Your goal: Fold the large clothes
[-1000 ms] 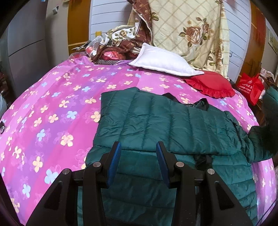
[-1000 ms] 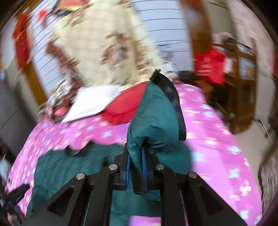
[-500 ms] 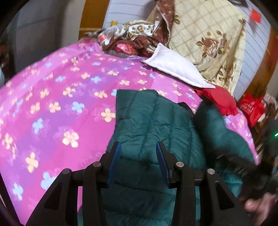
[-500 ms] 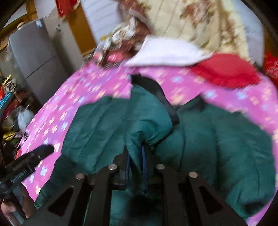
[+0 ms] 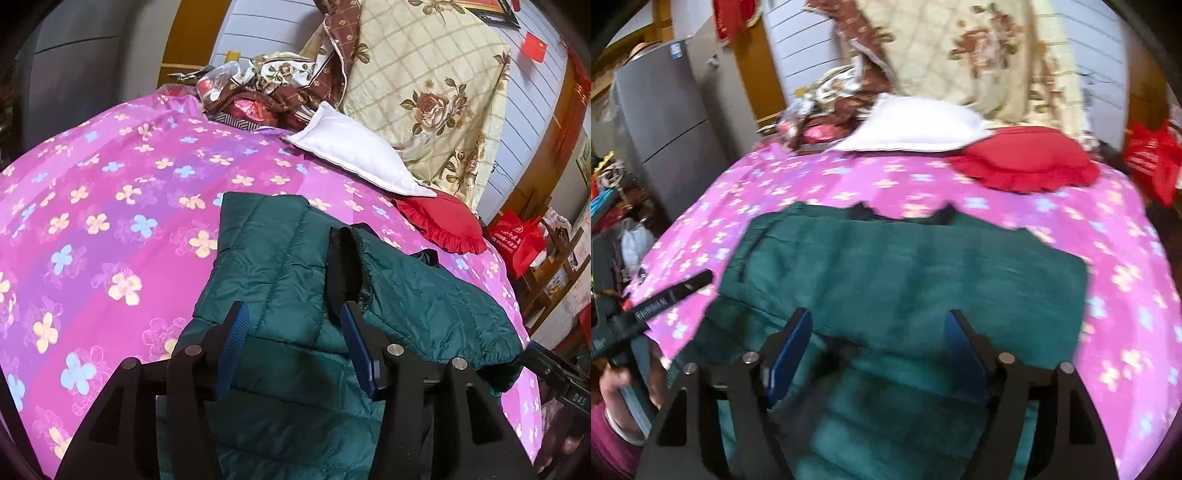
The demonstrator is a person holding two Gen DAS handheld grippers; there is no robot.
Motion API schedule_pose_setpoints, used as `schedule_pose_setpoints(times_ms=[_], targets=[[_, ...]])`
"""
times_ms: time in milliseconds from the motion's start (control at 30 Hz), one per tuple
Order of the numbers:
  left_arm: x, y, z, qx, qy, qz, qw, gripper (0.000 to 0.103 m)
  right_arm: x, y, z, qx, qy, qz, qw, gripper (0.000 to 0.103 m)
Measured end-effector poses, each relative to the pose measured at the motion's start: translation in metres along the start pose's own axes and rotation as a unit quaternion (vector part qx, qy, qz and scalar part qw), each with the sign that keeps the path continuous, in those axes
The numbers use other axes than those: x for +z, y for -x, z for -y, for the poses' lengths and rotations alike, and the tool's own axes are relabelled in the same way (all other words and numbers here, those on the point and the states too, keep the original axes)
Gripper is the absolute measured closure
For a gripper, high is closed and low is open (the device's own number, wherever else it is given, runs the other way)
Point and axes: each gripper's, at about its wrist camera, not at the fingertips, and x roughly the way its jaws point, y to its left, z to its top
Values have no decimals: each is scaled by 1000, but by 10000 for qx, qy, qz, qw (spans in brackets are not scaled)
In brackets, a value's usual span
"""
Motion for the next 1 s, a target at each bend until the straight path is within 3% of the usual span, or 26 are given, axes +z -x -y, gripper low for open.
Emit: schedule_pose_setpoints(times_ms=[333, 467, 600, 667, 700, 900, 1000], targets=[[4, -6, 19, 121, -31, -9, 9999, 69, -44, 45, 91, -527, -735, 71, 9959, 24], [10, -21, 33, 92, -7, -179, 9998, 68, -57, 52, 111, -521, -1042, 124, 9931, 24], [17, -46, 49, 296, -25, -490, 9984, 69, -62, 60, 127, -549, -1231, 274, 9905, 24], [19, -59, 62, 447, -224, -606, 9969, 83, -63, 61, 131, -627, -1318, 332, 9887, 24], [20, -66, 70, 483, -408, -644, 9959, 103, -62, 60, 133, -667, -1382, 369, 9875, 24], [32, -49, 64, 493, -521, -230, 9972, 103, -46, 26, 127, -468, -1555, 419, 9858, 24], [41, -38, 42, 720, -481, -2, 9962, 103, -38, -1, 117, -408, -1469, 342, 9877, 24]])
